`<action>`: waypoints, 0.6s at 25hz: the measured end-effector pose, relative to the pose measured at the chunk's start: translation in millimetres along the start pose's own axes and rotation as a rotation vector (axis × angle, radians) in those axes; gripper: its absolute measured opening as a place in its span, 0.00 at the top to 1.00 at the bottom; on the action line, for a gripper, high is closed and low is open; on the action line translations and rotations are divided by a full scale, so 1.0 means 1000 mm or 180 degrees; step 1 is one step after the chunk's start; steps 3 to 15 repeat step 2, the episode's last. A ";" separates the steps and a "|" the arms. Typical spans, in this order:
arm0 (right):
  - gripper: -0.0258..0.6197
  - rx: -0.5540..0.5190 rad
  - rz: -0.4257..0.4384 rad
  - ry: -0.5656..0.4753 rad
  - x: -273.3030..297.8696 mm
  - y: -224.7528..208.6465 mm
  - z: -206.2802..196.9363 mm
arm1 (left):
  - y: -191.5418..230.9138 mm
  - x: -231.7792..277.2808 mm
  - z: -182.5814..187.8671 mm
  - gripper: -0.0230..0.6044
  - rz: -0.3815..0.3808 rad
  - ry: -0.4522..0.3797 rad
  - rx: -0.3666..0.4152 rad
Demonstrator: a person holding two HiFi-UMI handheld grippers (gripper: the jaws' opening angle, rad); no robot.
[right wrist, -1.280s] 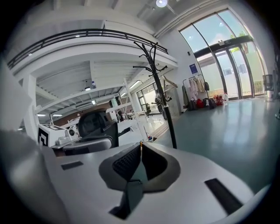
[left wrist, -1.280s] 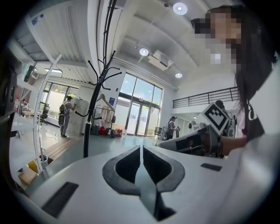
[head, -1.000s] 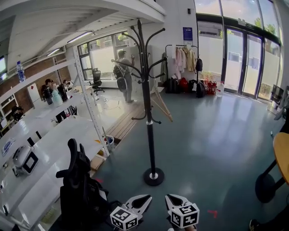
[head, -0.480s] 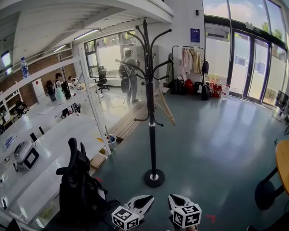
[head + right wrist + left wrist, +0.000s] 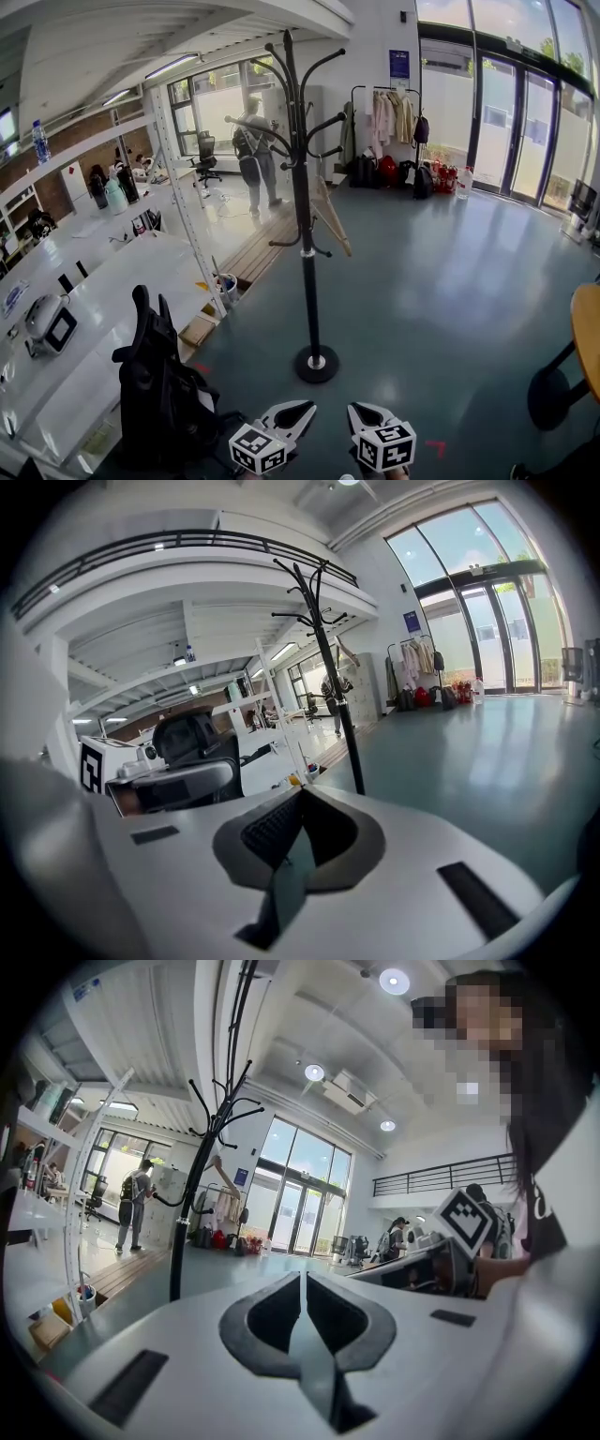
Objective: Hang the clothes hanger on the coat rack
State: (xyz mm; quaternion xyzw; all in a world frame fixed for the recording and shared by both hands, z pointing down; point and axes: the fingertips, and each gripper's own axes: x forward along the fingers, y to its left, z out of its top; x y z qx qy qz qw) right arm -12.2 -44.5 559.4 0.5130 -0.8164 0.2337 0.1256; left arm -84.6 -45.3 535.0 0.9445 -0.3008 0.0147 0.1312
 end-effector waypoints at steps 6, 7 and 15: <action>0.94 0.0005 -0.0001 0.0000 0.001 -0.003 0.000 | 0.001 0.004 -0.001 0.94 0.0001 -0.0006 -0.0021; 0.94 0.0005 -0.0001 0.0000 0.001 -0.003 0.000 | 0.001 0.004 -0.001 0.94 0.0001 -0.0006 -0.0021; 0.94 0.0005 -0.0001 0.0000 0.001 -0.003 0.000 | 0.001 0.004 -0.001 0.94 0.0001 -0.0006 -0.0021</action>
